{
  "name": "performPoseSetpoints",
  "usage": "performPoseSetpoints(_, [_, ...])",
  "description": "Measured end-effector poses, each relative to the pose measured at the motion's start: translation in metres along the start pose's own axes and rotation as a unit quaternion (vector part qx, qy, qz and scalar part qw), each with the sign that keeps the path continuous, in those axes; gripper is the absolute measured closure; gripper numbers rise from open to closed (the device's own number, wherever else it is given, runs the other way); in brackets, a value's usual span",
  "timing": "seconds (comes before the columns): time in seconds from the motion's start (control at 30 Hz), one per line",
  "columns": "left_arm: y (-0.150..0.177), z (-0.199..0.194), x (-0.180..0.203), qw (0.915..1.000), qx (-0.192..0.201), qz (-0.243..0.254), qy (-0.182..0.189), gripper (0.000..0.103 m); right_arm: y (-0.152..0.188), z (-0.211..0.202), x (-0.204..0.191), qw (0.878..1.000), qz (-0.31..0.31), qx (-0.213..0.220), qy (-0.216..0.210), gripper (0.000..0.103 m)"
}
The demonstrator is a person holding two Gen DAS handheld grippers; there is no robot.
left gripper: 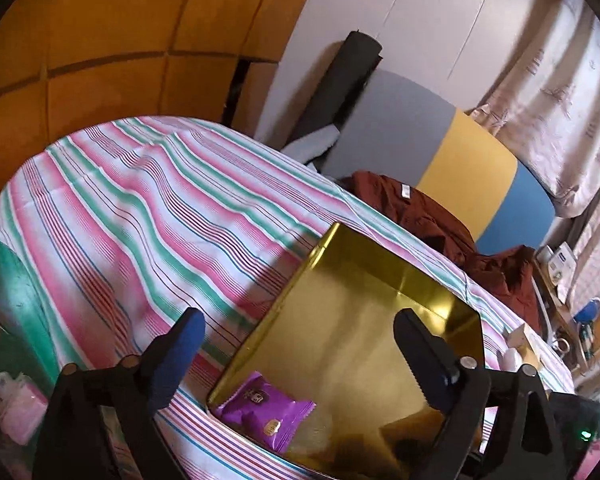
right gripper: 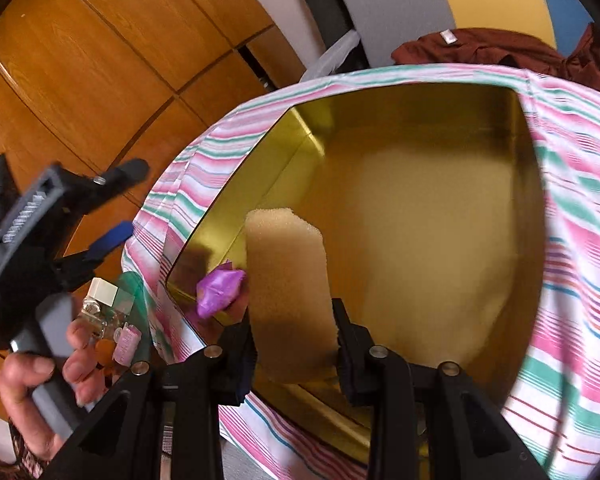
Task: Organize objects
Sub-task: 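Lower the yellow sponge into the gold tray and open the right tool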
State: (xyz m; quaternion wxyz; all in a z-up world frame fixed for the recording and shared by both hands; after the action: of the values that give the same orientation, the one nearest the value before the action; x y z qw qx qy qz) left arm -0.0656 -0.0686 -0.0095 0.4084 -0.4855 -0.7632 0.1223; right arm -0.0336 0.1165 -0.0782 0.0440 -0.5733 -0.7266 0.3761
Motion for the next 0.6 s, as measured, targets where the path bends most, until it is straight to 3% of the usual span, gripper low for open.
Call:
performPoseSetpoints(0.13, [0.000,-0.002,0.003,1.0000,0.004,0.005,-0.006,0.003,-0.008,0.020,-0.009,1.000,0.002,-0.016,-0.017,0.067])
performPoseSetpoints(0.17, [0.002,-0.002,0.003,1.0000,0.004,0.005,-0.006,0.002,-0.010,0.022,-0.010,1.000,-0.003,-0.020,-0.008,0.062])
performPoseSetpoints(0.37, [0.008,-0.001,0.003,0.9999,-0.006,0.005,-0.008,0.002,-0.019,-0.011,-0.006,0.992,-0.050,0.026,0.112,0.040])
performPoseSetpoints(0.6, [0.020,0.005,0.007,0.9997,-0.021,0.009,-0.011,0.001,-0.016,-0.056,0.002,0.986,-0.060,0.078,0.136,0.040])
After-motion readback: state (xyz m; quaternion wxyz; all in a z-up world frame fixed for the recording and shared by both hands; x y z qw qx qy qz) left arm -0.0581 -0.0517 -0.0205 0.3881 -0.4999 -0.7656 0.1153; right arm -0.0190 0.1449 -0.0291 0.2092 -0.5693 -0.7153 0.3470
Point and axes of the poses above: each gripper's, at about its wrist camera, not at the fingertips, and z roughly the way its jaws point, x to its right, y to its underside, the point moved 5 cm from there along z, roughly the way its jaws point, and after that the axes turned 14 degrees about -z, right-handed, at the moved point
